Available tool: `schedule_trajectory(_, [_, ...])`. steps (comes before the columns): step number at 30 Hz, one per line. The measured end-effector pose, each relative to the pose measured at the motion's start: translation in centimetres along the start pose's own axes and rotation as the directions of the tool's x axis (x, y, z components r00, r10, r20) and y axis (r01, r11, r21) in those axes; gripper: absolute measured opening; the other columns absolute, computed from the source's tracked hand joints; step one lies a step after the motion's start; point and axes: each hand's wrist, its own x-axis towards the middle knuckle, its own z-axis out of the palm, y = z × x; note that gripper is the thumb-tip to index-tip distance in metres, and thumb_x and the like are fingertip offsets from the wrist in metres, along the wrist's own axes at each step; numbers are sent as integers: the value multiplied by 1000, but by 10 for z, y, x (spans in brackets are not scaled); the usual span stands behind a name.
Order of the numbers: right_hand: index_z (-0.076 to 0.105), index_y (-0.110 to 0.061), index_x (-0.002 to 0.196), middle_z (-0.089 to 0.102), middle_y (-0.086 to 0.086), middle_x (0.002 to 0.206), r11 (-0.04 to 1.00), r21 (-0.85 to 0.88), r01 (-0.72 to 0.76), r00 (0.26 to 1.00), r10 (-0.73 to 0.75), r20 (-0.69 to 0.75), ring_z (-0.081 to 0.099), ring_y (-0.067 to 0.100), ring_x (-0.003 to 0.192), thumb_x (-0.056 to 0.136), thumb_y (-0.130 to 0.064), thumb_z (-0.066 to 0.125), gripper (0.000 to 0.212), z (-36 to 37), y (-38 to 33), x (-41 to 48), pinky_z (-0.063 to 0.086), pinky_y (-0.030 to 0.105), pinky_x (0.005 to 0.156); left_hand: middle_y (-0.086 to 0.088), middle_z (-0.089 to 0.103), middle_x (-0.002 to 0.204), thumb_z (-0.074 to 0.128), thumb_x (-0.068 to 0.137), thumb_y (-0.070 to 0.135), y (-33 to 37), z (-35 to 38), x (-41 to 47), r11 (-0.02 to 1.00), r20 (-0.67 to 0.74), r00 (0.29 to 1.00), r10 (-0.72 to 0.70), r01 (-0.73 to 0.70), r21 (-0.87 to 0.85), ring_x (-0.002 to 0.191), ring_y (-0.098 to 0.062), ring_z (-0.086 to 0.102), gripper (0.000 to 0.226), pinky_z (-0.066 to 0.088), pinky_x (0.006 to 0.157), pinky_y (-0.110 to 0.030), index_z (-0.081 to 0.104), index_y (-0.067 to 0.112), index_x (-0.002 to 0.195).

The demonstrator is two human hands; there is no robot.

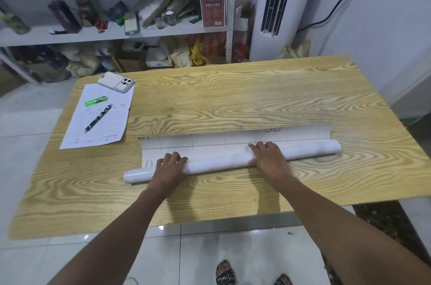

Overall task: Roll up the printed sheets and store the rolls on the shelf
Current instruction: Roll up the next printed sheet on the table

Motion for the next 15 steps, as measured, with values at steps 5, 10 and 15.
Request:
schedule_trajectory(5, [61, -9, 100, 63, 8, 83, 998, 51, -39, 998, 42, -50, 57, 31, 74, 79, -22, 72, 27, 2, 1, 13, 50, 41, 75, -2, 53, 122, 57, 88, 34, -2, -4, 10, 974, 5, 992, -125, 124, -189, 115, -24, 42, 50, 18, 104, -39, 39, 15, 131])
schedule_trajectory(10, [66, -10, 94, 63, 9, 101, 1000, 14, 14, 1000, -14, -5, 58, 33, 87, 88, -38, 41, 37, -1, 8, 21, 49, 40, 80, 1, 56, 114, 47, 93, 31, -7, -5, 16, 977, 44, 991, -125, 131, -170, 111, -20, 44, 25, 14, 104, -36, 48, 19, 115])
schedule_trajectory(15, [63, -9, 109, 60, 11, 108, 995, 93, 32, 998, -37, 58, 55, 35, 87, 69, -38, 77, 52, -4, 9, 26, 49, 44, 78, -10, 57, 108, 58, 89, 20, -9, -1, 23, 981, -62, 991, -119, 108, -159, 106, -32, 49, 20, 25, 99, -46, 61, 12, 106])
